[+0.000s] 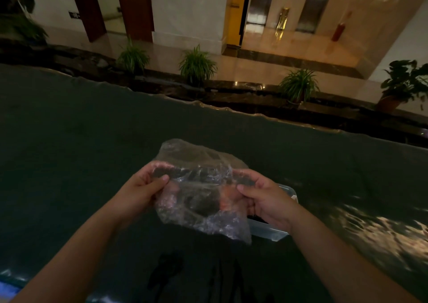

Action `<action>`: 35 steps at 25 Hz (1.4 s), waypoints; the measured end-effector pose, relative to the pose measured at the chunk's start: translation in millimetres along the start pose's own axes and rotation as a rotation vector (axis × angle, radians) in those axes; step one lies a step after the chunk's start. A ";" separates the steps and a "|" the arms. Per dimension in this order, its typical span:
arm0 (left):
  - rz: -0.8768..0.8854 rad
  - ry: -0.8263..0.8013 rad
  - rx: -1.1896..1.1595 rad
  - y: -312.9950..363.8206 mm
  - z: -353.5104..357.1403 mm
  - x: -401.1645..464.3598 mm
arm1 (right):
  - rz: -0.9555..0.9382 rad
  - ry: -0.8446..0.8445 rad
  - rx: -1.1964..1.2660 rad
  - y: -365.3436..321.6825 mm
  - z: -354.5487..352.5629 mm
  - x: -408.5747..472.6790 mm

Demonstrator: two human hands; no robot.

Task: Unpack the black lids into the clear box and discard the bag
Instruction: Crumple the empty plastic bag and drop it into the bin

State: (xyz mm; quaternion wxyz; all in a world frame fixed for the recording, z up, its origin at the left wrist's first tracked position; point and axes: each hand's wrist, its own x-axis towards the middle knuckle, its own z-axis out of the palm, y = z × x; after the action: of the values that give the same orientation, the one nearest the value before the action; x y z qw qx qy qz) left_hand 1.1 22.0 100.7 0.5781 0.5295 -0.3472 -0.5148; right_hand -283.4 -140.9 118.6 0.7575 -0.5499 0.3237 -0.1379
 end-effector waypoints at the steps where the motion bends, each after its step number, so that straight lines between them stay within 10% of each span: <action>1: 0.010 -0.012 -0.023 0.0 -0.1 0.3 | -0.002 0.007 0.038 0.9 0.0 -0.4; 13: 0.081 -0.149 0.110 13.4 3.2 2.5 | -0.122 -0.045 0.055 5.1 -3.6 -6.9; 16: 0.157 -0.034 0.413 22.4 12.4 4.9 | -0.139 0.021 -0.137 0.4 -5.7 -3.8; 23: -0.057 -0.339 0.853 33.3 52.1 24.1 | -0.151 -0.134 -0.484 -45.8 12.7 14.0; 30: -0.217 -0.109 0.209 5.1 67.4 26.7 | -0.007 0.156 0.035 -39.5 4.3 20.3; 35: -0.350 -0.014 -0.023 -3.2 68.6 21.2 | 0.130 -0.174 0.275 19.8 8.9 -9.4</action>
State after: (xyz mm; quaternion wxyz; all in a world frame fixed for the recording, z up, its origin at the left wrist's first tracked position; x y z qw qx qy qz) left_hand -59.7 -15.6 108.1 0.4831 0.5714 -0.2477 -0.6154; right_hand -287.7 -121.9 105.2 0.8580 -0.4291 0.2697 -0.0835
